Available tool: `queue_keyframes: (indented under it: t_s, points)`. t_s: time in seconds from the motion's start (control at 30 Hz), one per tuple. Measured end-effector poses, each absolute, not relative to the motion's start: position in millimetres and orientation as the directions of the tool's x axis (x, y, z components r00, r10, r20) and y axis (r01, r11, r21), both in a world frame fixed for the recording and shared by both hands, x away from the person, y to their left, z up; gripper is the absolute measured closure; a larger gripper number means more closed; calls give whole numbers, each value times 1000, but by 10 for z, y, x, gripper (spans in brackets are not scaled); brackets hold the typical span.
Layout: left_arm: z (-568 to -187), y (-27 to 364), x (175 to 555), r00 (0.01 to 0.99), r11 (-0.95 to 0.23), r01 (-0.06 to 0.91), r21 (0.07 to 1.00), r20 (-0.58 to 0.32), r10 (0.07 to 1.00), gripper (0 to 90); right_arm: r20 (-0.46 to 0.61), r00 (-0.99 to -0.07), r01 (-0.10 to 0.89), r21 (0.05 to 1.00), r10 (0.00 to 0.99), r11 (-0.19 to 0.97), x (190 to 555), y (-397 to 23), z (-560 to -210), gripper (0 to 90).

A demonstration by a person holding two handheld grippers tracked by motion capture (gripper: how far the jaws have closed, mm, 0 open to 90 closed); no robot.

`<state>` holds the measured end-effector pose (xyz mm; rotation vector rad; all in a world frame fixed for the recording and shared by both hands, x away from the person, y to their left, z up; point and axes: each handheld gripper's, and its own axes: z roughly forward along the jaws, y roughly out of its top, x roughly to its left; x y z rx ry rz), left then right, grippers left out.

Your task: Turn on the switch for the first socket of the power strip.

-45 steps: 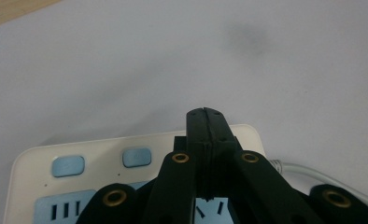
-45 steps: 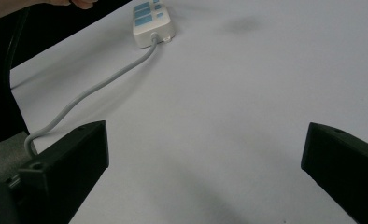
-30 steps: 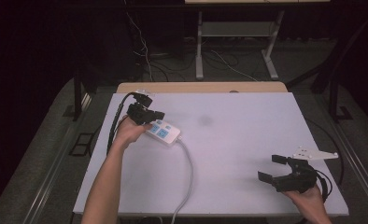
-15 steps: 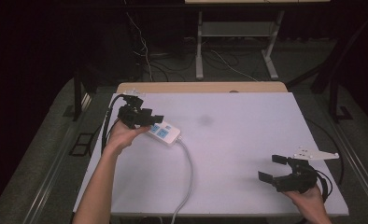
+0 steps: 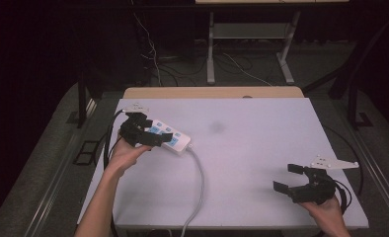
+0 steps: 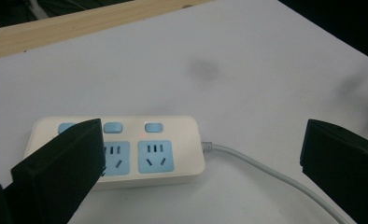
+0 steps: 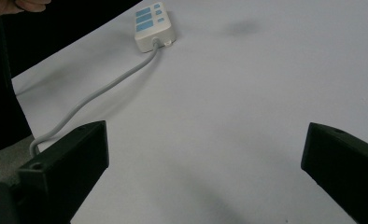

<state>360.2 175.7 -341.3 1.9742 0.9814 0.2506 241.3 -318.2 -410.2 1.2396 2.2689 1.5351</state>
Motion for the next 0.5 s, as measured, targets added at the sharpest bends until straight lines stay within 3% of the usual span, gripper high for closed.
queue_keyframes:
  t_s: [0.5]
  points:
    - [-3510, 1812, 3209, 681, -254, 492, 833, -186, 708, 0, 318, -650, 551, 823, 690, 139, 2409, -3192, -4099, 4]
